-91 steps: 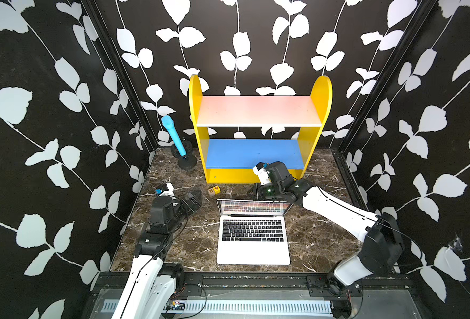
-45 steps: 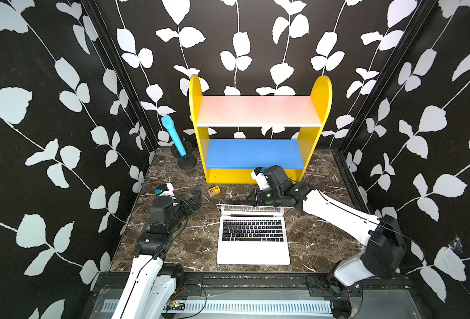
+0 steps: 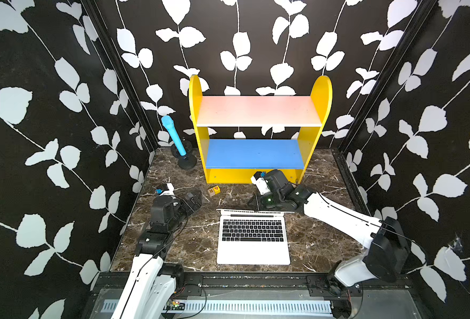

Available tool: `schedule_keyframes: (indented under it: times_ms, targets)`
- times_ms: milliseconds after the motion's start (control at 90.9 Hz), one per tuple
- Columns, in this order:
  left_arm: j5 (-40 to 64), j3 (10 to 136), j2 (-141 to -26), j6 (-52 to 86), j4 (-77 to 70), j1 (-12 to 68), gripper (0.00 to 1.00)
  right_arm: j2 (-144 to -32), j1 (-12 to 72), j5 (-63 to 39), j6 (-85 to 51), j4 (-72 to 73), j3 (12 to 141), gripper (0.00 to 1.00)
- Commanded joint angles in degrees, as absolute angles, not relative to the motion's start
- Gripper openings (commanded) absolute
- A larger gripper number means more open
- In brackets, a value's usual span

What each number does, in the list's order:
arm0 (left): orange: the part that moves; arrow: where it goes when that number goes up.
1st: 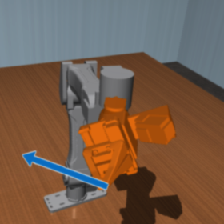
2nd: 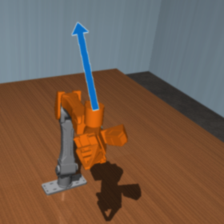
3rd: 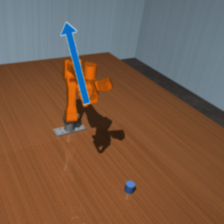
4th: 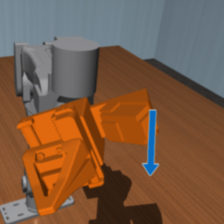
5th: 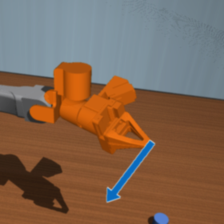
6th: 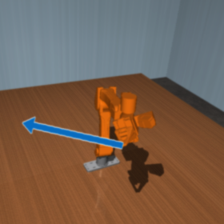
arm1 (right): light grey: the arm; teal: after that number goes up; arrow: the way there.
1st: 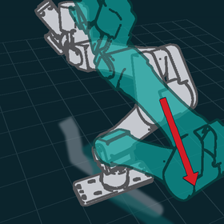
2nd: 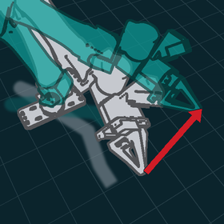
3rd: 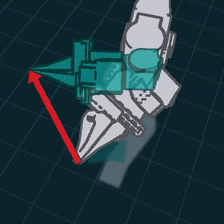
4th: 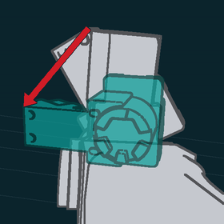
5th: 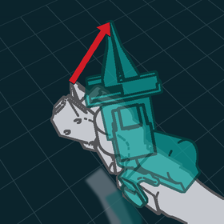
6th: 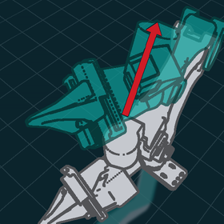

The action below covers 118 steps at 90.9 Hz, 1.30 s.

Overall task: Close the laptop lid and set it aside
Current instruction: Close the lid of the laptop.

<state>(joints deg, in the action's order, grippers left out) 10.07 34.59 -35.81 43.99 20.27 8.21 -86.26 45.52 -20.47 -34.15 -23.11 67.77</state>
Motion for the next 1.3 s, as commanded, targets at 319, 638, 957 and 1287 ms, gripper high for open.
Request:
schedule_keyframes:
  times_ms: [319,638,957,1287]
  targets:
    - [10.20,35.27,-35.53,44.01,19.52,8.35,0.97,-85.50,48.13,-21.51,-32.88,-24.96,66.25,0.00]
    - [10.13,35.03,-35.42,44.02,19.52,8.35,0.97,-86.31,49.37,-21.32,-32.17,-25.75,66.22,0.00]
    - [10.02,34.73,-35.30,44.10,19.60,8.35,0.97,-86.64,50.68,-21.26,-32.09,-25.75,65.33,0.00]
    - [10.02,34.38,-35.38,44.12,19.34,8.37,0.97,-87.74,52.33,-20.74,-32.09,-25.73,64.98,0.00]
